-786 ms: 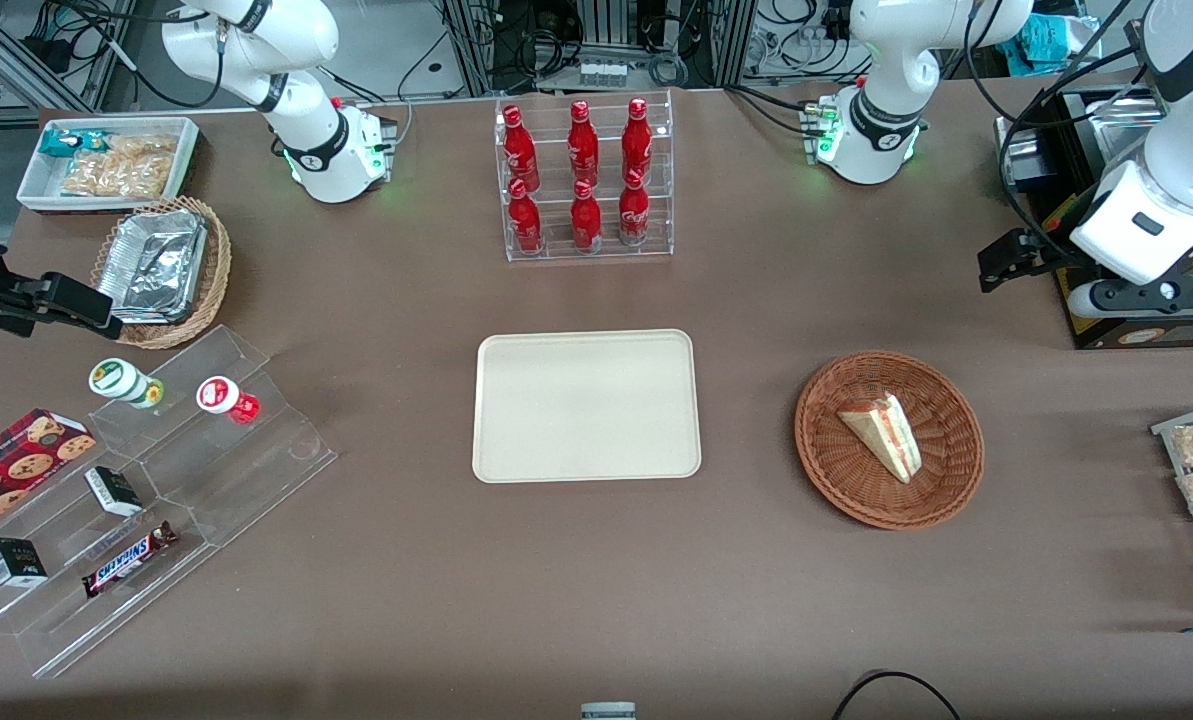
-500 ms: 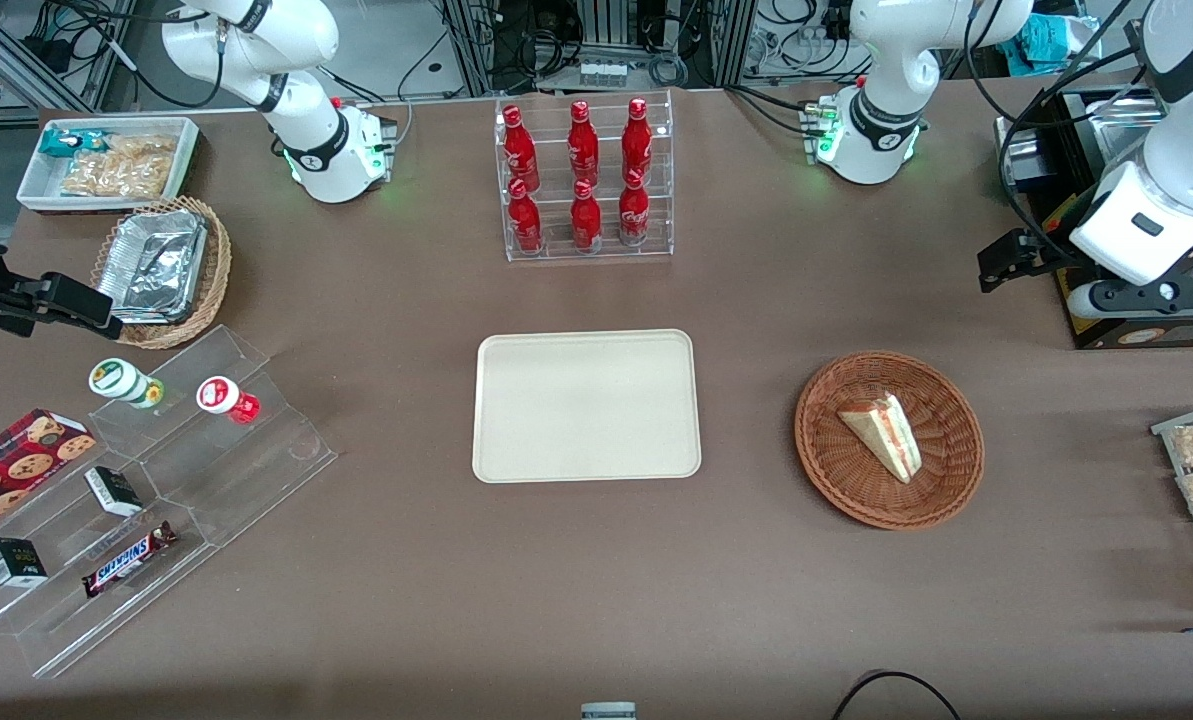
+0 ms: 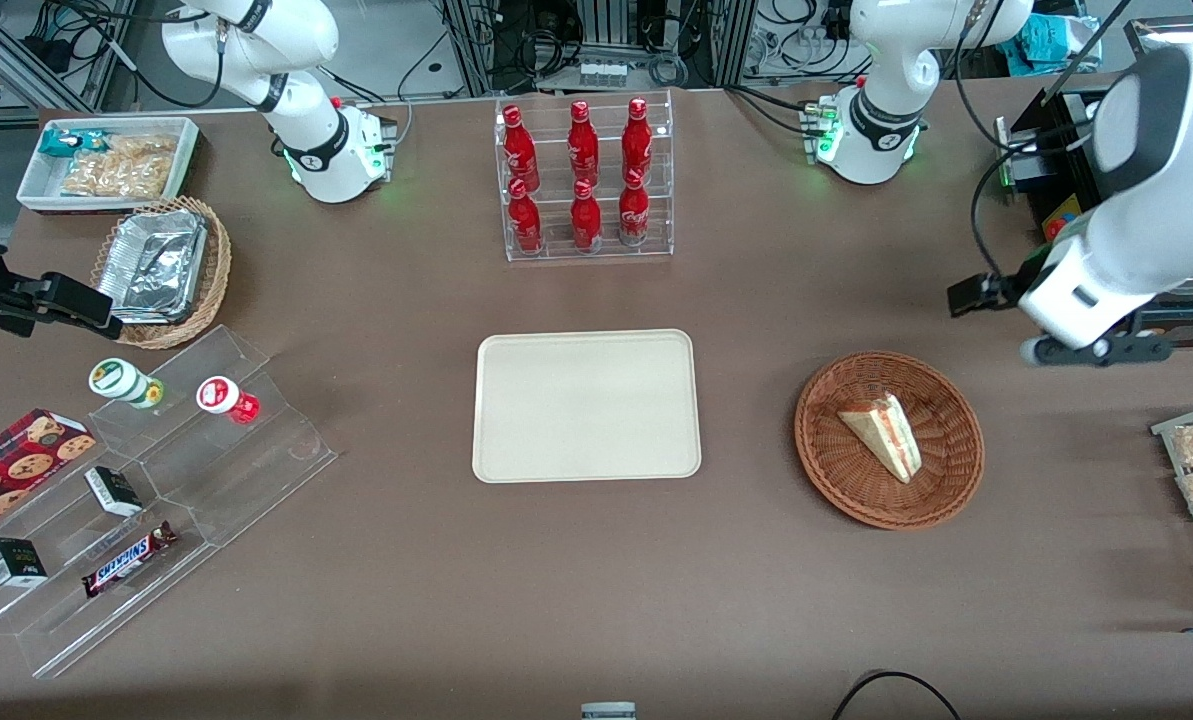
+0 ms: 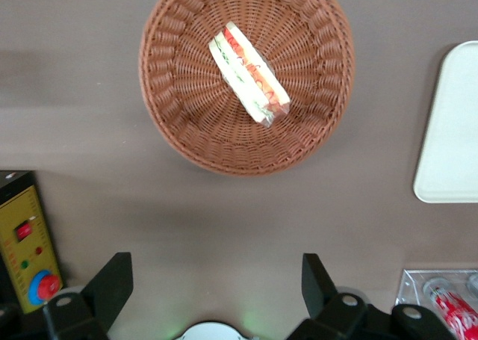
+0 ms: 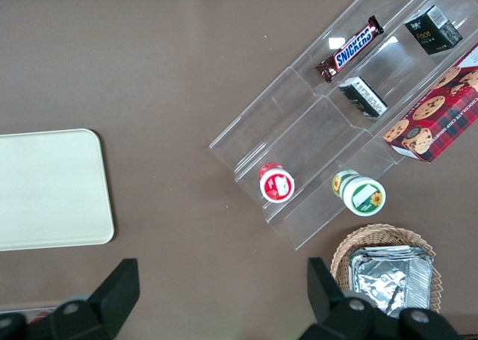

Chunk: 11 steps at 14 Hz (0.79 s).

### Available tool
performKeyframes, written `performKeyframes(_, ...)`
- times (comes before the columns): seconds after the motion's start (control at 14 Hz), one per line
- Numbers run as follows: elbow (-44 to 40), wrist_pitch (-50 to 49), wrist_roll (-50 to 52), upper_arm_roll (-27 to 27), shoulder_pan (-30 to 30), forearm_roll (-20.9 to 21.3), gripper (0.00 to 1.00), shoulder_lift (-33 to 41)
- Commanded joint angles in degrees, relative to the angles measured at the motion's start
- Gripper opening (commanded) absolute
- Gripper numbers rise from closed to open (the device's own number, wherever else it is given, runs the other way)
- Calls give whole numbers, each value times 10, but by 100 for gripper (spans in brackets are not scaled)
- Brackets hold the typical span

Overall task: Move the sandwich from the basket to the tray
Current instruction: 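Move the left gripper over the wrapped sandwich in the wicker basket, then lower the left gripper and close it on the sandwich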

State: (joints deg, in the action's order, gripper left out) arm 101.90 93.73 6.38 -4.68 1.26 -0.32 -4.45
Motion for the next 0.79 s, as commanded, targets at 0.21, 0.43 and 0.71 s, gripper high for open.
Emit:
performKeyframes(0.21,126,175,27,0,9,12,100,-16)
performKeyframes(0.43,164,270,172,1,9,13,100,-26)
performKeyframes(0.71,171,333,362,-1,17,13,100,-54)
